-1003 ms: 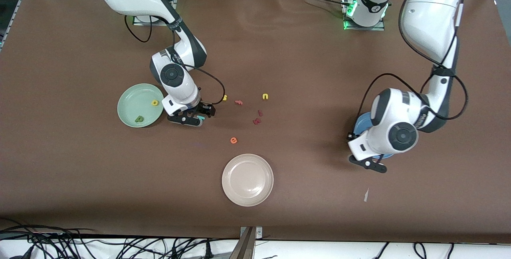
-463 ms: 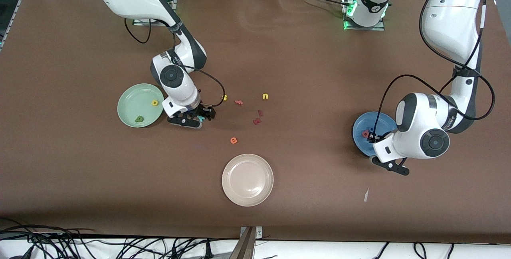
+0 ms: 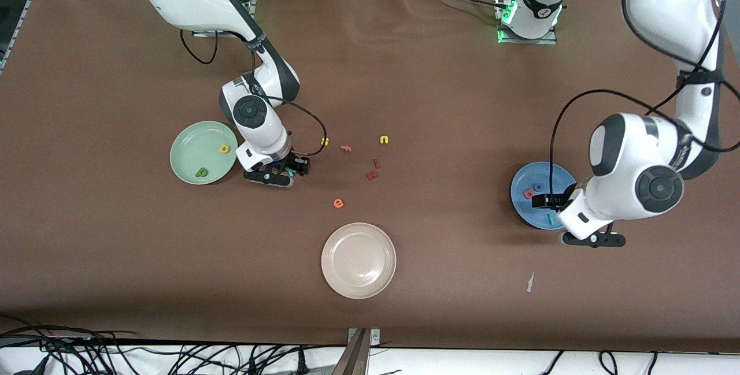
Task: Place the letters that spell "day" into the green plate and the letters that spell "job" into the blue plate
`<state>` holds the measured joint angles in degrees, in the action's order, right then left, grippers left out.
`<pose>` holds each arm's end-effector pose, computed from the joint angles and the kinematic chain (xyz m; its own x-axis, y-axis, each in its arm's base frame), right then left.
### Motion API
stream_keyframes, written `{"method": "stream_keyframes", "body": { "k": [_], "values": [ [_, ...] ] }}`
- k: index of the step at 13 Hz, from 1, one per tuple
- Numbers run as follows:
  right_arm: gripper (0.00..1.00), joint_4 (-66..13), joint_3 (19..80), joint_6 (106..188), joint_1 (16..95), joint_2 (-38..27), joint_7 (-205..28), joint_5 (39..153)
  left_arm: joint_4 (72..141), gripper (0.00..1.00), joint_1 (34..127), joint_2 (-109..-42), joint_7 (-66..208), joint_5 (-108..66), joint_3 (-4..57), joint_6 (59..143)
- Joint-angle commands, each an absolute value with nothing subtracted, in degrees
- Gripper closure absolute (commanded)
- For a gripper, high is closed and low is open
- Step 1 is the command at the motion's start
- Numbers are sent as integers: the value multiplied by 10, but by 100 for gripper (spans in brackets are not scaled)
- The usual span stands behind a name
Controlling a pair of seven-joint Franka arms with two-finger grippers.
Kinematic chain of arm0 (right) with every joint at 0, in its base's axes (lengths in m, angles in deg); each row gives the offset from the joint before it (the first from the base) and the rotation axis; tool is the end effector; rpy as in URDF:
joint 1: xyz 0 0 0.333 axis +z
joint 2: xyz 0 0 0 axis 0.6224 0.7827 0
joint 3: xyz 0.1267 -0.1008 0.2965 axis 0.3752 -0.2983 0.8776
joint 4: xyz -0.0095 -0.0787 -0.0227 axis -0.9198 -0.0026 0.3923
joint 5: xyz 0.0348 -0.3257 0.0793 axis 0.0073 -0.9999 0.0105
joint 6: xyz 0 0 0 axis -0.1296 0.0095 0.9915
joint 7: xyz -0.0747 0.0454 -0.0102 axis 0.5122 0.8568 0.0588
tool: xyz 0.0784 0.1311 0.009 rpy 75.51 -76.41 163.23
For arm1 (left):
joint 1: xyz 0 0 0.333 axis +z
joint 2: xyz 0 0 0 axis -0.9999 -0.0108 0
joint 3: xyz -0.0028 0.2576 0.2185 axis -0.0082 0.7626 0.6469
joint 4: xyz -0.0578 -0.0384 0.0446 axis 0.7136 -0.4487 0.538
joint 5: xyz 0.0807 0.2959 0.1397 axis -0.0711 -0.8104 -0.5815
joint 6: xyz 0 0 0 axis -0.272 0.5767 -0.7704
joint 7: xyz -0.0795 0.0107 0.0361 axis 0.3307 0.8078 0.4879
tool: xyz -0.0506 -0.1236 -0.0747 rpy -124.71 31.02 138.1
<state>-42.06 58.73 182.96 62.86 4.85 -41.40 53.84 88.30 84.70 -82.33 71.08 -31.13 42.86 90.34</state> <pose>0.5285 0.2817 0.1922 0.9832 -0.1709 0.0635 -0.1689 -0.9850 -0.0353 0.6448 -0.0690 0.3490 0.9899 0.0005 -0.1417 -0.0021 -0.9998 -0.0183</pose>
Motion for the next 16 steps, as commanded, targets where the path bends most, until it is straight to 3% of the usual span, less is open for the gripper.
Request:
{"method": "stream_keyframes", "body": {
  "k": [1,4,6,8,10,13,16],
  "values": [
    [55,-413,581,1833,637,59,-410,523,869,0,850,-784,724,-308,434,842],
    [75,-415,580,1831,637,59,-411,520,783,0,860,-764,683,-307,435,746],
    [77,-415,577,1829,637,57,-415,518,767,0,864,-749,664,-313,433,720],
    [77,-415,572,1820,636,44,-429,517,780,0,867,-717,662,-323,430,720],
    [77,-413,568,1761,629,13,-475,518,799,0,869,-708,662,-321,431,726],
    [77,-417,564,1694,577,-36,-583,518,871,0,880,-663,661,-307,433,786],
    [77,-465,564,1666,519,-86,-674,515,890,0,884,-650,657,-299,435,792]
  ]
}}
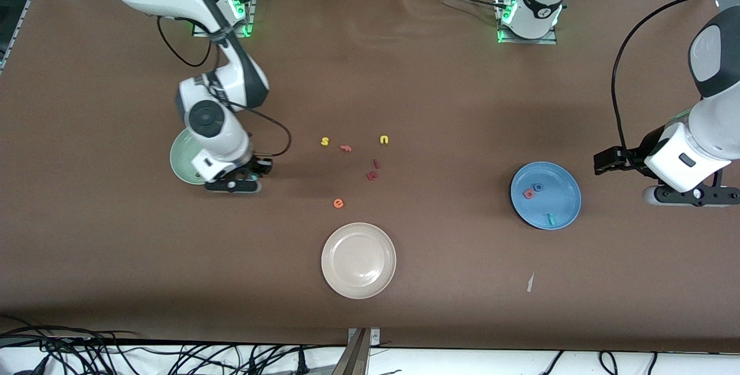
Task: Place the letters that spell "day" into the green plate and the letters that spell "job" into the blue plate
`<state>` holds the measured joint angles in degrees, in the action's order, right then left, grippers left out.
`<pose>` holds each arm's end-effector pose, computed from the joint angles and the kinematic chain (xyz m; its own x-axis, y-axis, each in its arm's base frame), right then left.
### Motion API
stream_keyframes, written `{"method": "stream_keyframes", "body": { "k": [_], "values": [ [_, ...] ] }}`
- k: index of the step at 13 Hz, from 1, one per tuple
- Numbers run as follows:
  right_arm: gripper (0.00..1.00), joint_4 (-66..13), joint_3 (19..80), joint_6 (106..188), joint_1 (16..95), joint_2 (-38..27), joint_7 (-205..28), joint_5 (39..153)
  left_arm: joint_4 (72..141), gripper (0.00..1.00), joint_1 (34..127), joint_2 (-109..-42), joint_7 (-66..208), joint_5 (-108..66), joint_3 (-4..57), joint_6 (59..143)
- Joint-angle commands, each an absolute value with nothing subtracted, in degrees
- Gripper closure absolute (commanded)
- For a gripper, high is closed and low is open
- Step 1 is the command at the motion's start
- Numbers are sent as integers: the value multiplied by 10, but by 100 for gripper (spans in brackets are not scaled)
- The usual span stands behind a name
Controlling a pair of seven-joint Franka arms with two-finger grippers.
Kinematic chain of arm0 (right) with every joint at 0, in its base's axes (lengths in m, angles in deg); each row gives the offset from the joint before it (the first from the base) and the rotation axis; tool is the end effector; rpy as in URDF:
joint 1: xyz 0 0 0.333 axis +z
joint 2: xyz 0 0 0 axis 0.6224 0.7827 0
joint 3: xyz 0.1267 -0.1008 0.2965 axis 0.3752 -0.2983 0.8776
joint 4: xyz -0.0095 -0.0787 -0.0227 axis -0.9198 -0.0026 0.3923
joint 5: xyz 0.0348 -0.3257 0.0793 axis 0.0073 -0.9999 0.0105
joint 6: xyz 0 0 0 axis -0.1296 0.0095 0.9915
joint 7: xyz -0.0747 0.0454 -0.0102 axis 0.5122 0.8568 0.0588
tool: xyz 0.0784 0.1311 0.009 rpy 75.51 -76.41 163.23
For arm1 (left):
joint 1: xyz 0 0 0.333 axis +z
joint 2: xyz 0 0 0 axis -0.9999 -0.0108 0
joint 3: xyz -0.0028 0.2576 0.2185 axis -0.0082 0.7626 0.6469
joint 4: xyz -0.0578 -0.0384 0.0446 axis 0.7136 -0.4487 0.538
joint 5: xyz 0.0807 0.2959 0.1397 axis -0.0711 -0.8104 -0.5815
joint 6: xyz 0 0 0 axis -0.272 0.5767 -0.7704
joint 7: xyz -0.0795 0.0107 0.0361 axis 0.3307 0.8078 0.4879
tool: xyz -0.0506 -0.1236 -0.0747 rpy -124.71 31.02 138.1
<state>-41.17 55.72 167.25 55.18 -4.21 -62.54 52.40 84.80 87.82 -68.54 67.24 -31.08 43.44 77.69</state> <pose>0.5546 0.1686 0.2656 0.9996 0.0275 -0.0046 0.0278 -0.9960 0.0847 0.5993 -0.0260 0.5090 0.9981 0.0000 -0.0619 -0.0011 -0.9999 -0.0163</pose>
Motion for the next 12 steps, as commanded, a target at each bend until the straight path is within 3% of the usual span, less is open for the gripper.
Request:
{"method": "stream_keyframes", "body": {
  "k": [1,4,6,9,12],
  "values": [
    [76,-493,564,1664,503,-110,-702,515,893,0,884,-647,657,-299,436,792],
    [64,-566,564,1664,468,-153,-727,517,895,0,882,-636,654,-299,436,791],
    [0,-577,563,1650,465,-171,-729,517,900,0,880,-631,638,-299,443,790],
    [0,-524,548,1613,465,-182,-744,524,919,0,866,-614,648,-299,451,790],
    [0,-433,549,1533,465,-185,-739,540,913,0,831,-623,642,-297,500,786]
  ]
}}
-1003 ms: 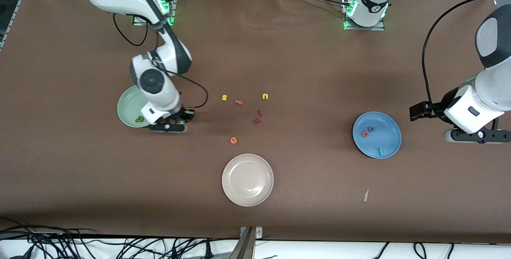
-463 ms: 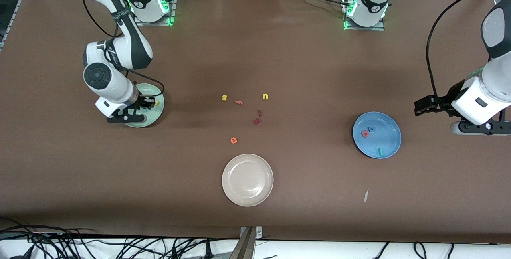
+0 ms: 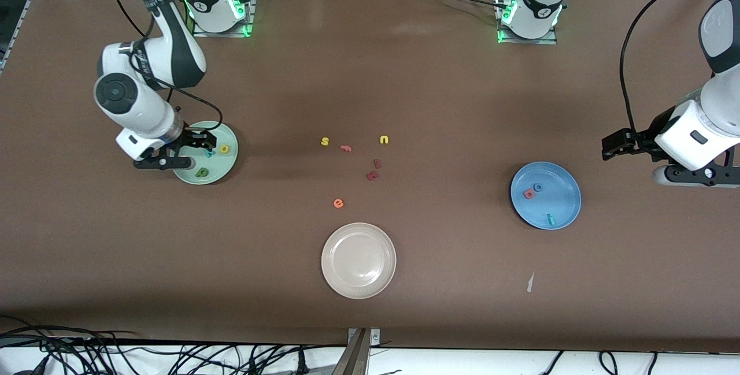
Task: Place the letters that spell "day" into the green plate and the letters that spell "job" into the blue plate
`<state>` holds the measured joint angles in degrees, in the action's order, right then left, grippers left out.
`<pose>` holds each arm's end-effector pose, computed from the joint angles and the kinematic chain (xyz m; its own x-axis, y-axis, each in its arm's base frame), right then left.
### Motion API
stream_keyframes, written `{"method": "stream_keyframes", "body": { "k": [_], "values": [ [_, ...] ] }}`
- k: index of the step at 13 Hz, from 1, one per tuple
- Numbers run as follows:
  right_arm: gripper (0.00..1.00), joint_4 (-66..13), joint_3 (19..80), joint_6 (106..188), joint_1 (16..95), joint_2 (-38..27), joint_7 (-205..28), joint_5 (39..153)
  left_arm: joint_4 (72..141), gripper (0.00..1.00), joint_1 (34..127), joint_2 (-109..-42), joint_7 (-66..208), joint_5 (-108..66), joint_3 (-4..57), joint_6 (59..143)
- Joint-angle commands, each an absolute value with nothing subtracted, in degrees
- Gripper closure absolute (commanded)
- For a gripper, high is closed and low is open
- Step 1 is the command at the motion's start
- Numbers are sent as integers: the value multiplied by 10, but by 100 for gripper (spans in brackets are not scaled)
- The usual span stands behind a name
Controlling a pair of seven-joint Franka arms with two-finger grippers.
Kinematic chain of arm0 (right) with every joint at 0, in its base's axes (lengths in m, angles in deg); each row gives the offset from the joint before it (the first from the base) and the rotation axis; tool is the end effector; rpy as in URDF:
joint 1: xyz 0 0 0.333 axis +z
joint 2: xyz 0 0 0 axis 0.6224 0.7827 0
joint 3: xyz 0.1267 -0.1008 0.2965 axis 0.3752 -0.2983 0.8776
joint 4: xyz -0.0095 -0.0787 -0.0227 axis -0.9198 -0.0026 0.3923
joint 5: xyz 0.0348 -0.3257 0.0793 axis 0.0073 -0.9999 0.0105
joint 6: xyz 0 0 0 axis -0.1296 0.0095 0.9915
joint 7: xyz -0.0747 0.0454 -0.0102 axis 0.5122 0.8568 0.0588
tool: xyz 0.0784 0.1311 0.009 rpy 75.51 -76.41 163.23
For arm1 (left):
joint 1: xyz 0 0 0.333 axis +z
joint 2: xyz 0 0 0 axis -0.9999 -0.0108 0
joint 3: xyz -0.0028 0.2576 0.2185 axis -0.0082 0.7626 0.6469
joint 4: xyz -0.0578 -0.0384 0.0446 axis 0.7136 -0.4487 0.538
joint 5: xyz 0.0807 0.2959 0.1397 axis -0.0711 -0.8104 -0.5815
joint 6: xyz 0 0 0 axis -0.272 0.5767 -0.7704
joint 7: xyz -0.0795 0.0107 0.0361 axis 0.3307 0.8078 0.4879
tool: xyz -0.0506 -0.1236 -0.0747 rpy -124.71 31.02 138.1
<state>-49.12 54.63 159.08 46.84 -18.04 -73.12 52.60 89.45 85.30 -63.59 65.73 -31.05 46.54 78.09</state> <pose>0.5154 0.0647 0.3358 0.9978 0.0328 -0.0572 0.0385 -0.9940 0.1022 0.5752 -0.0231 0.5269 0.9986 -0.0178 -0.0497 -0.0192 -0.9994 -0.0289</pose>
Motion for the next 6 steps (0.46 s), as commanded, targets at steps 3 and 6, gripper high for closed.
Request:
{"method": "stream_keyframes", "body": {
  "k": [3,6],
  "values": [
    [0,-331,550,1444,465,-186,-747,543,912,0,834,-626,645,-285,500,785],
    [0,-269,536,1391,466,-198,-769,552,912,0,834,-626,648,-284,500,785]
  ]
}}
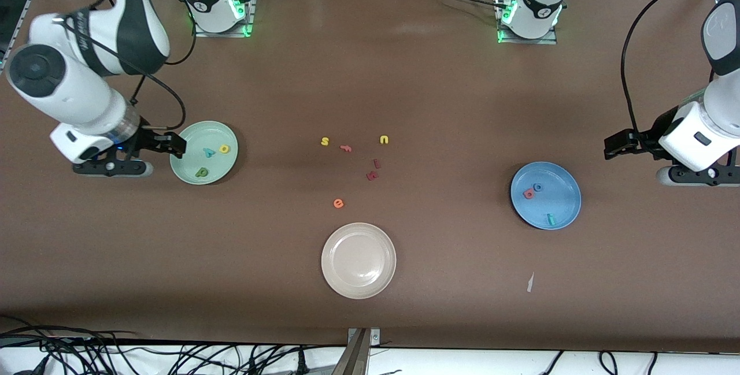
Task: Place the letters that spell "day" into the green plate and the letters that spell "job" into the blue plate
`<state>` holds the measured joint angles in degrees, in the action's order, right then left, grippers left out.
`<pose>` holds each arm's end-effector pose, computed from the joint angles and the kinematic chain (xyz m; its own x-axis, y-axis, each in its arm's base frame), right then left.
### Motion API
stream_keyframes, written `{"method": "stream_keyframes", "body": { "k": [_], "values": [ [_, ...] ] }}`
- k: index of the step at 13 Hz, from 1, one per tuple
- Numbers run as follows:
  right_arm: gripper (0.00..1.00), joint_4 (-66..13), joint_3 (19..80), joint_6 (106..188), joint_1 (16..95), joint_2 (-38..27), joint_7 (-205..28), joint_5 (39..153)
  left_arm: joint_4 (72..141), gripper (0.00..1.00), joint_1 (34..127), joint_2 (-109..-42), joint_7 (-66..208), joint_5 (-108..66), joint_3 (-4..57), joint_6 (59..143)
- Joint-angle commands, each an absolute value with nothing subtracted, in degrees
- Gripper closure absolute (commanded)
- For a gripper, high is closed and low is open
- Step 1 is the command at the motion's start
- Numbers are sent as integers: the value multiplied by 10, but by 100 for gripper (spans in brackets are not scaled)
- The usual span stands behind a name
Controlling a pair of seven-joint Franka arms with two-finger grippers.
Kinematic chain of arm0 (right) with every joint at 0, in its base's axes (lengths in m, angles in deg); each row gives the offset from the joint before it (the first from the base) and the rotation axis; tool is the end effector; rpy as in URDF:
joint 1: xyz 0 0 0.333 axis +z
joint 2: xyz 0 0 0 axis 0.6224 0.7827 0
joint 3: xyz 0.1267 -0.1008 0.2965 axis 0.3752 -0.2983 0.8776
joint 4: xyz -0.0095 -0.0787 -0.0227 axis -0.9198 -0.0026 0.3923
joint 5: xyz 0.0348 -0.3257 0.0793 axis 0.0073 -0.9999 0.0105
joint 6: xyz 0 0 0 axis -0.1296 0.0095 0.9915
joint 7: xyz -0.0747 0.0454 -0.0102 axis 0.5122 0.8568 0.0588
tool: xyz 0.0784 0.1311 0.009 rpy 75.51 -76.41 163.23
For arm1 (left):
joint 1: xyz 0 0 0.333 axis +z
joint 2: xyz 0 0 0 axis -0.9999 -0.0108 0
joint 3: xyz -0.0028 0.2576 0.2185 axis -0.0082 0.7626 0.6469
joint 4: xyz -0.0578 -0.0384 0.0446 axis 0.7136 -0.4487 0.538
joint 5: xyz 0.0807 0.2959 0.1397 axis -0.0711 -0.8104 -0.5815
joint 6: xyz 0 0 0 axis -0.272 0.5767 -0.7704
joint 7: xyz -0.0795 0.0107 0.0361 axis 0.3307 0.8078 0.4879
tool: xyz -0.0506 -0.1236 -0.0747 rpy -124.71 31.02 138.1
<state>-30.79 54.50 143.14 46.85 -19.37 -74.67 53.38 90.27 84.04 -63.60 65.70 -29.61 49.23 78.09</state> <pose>0.5532 0.0654 0.4542 0.9997 0.0241 0.0069 0.0233 -0.9948 0.0996 0.5737 -0.0152 0.5211 0.9979 0.0078 -0.0639 0.0069 -0.9999 -0.0156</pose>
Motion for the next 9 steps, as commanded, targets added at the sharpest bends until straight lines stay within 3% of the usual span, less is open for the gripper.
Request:
{"method": "stream_keyframes", "body": {
  "k": [1,5,9],
  "values": [
    [0,-248,528,1363,466,-205,-770,566,912,0,834,-625,648,-284,500,785],
    [0,-212,476,1301,466,-227,-819,594,910,0,833,-625,655,-270,500,783],
    [0,-173,475,1271,467,-230,-818,602,908,0,833,-624,662,-270,499,773]
  ]
}}
